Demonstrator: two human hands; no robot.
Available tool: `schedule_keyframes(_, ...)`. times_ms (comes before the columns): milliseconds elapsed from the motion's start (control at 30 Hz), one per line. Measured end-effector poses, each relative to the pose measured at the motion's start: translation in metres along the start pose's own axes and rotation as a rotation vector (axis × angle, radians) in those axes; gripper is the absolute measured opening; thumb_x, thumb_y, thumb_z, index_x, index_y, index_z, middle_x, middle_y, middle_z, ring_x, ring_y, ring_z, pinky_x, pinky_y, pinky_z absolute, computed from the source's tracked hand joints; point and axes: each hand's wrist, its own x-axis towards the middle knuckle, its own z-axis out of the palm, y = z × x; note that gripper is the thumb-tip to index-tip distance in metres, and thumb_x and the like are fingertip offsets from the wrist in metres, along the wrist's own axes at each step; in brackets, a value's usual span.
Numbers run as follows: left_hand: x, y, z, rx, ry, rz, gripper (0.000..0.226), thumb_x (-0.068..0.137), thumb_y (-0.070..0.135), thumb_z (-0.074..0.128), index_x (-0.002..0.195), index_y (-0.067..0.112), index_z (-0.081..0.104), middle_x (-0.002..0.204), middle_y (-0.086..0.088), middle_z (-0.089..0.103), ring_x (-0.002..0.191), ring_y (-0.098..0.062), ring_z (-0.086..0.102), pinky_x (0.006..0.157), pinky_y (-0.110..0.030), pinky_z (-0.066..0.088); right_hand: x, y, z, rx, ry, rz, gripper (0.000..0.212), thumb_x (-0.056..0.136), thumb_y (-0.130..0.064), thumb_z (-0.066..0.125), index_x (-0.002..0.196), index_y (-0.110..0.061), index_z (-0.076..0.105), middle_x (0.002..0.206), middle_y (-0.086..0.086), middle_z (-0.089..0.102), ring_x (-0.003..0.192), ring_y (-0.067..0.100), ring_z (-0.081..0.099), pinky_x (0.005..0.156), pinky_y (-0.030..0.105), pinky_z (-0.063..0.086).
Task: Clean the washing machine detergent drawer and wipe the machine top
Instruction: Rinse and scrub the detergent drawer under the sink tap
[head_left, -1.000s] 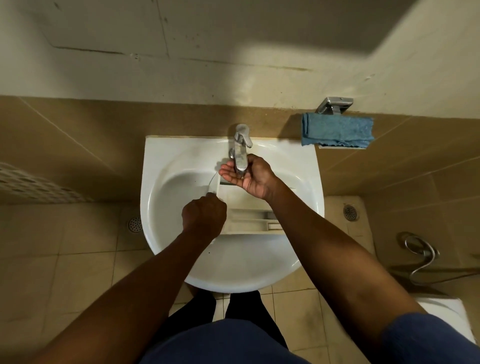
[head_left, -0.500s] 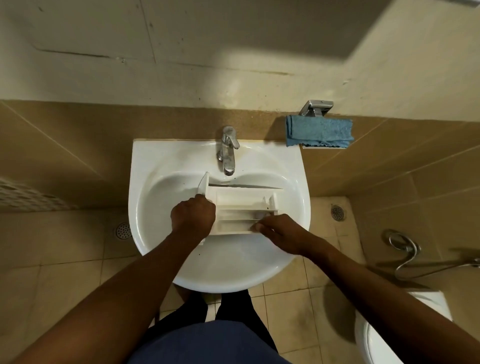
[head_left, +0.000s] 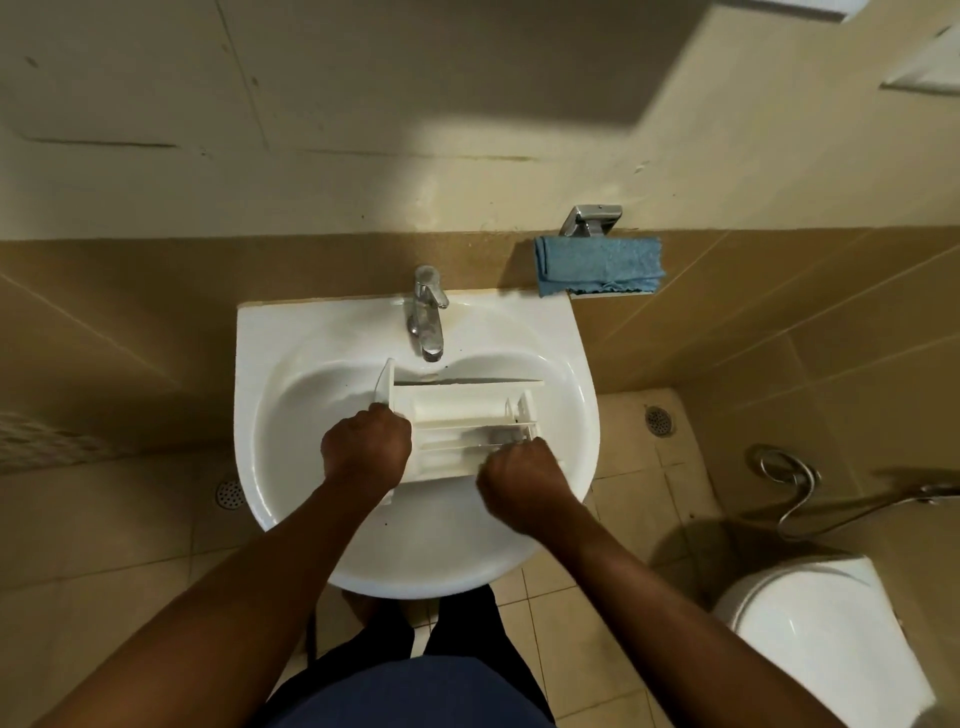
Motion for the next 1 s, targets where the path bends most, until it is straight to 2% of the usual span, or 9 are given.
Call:
schedule_keyframes(100, 0.002, -0.001, 0.005, 0.099, 0.012, 0.088, 0.023, 0.085, 0.007, 0.052, 0.098, 0.015, 0.069, 0.091, -0.001, 0.067, 0.078, -0.027, 0.071, 0.058, -0.028, 0.045, -0.009, -0.023, 0.008, 0.239, 0.166, 0.026, 0.029, 0.098, -0.028, 0.046, 0.081, -0.013, 0.064, 0.074, 0.007, 0.065, 0.062, 0.027, 0.062, 0.064, 0.037, 0.051)
schedule_keyframes(200, 0.003, -0.003, 0.007, 0.074, 0.022, 0.096, 0.029, 0.084, 0.007, 0.049, 0.102, 0.016, 0.069, 0.094, 0.0, 0.066, 0.081, -0.026, 0.071, 0.061, -0.028, 0.046, -0.029, -0.006, 0.006, 0.354, 0.195, 0.116, 0.029, 0.1, -0.037, 0.045, 0.111, -0.021, 0.067, 0.104, -0.002, 0.075, 0.087, 0.02, 0.07, 0.085, 0.035, 0.054)
schedule_keyframes(267, 0.003, -0.002, 0.004, 0.056, 0.021, 0.09, 0.027, 0.085, 0.008, 0.05, 0.103, 0.017, 0.069, 0.096, 0.001, 0.067, 0.083, -0.026, 0.071, 0.064, -0.028, 0.049, -0.043, 0.015, 0.005, 0.282, 0.206, 0.205, 0.026, 0.1, -0.036, 0.045, 0.109, -0.027, 0.067, 0.101, -0.005, 0.076, 0.083, 0.018, 0.071, 0.086, 0.034, 0.054)
schedule_keyframes(400, 0.003, -0.003, 0.002, 0.063, -0.007, 0.095, 0.027, 0.087, 0.009, 0.052, 0.106, 0.018, 0.069, 0.099, -0.001, 0.067, 0.086, -0.026, 0.072, 0.061, -0.029, 0.044, -0.038, 0.033, -0.001, 0.314, 0.239, 0.385, 0.027, 0.097, -0.031, 0.052, 0.085, -0.019, 0.074, 0.072, 0.0, 0.073, 0.058, 0.021, 0.067, 0.064, 0.035, 0.06)
schedule_keyframes(500, 0.001, -0.004, 0.001, 0.057, 0.008, 0.09, 0.027, 0.086, 0.009, 0.051, 0.104, 0.017, 0.069, 0.097, -0.001, 0.066, 0.085, -0.026, 0.071, 0.061, -0.029, 0.045, -0.016, 0.011, 0.002, 0.395, 0.308, 0.408, 0.022, 0.094, -0.025, 0.057, 0.1, -0.012, 0.074, 0.081, 0.008, 0.075, 0.064, 0.025, 0.07, 0.064, 0.031, 0.059)
schedule_keyframes(667, -0.006, -0.003, -0.006, 0.032, 0.004, 0.087, 0.015, 0.081, 0.007, 0.06, 0.089, 0.014, 0.071, 0.084, -0.001, 0.067, 0.072, -0.027, 0.072, 0.059, -0.028, 0.05, -0.014, -0.029, 0.02, 0.176, 0.093, 0.436, 0.062, 0.096, -0.046, 0.042, 0.121, 0.005, 0.068, 0.112, 0.024, 0.074, 0.096, 0.035, 0.075, 0.079, 0.041, 0.063)
schedule_keyframes(767, -0.004, -0.003, -0.003, -0.011, 0.056, 0.051, 0.005, 0.07, 0.01, 0.074, 0.073, 0.012, 0.07, 0.067, -0.003, 0.065, 0.055, -0.028, 0.068, 0.052, -0.028, 0.05, -0.022, -0.017, 0.013, 0.289, 0.12, 0.316, 0.039, 0.097, -0.043, 0.05, 0.098, -0.009, 0.07, 0.086, 0.01, 0.074, 0.074, 0.027, 0.071, 0.071, 0.038, 0.06)
schedule_keyframes(867, -0.001, -0.003, 0.003, -0.112, 0.073, 0.029, 0.023, 0.049, 0.005, 0.085, 0.056, 0.008, 0.063, 0.05, -0.006, 0.056, 0.037, -0.029, 0.059, 0.044, -0.031, 0.049, -0.031, 0.015, 0.003, 0.521, 0.132, 0.312, 0.025, 0.097, -0.032, 0.056, 0.101, -0.015, 0.074, 0.092, 0.005, 0.077, 0.077, 0.023, 0.071, 0.076, 0.032, 0.058)
schedule_keyframes(1000, -0.002, 0.0, -0.004, -0.021, -0.038, 0.076, 0.008, 0.078, 0.007, 0.065, 0.082, 0.013, 0.069, 0.08, -0.002, 0.067, 0.069, -0.029, 0.072, 0.061, -0.032, 0.056, -0.033, 0.033, 0.0, 0.585, 0.304, 0.427, 0.022, 0.096, -0.02, 0.061, 0.112, -0.012, 0.074, 0.104, 0.005, 0.077, 0.089, 0.023, 0.073, 0.081, 0.02, 0.051)
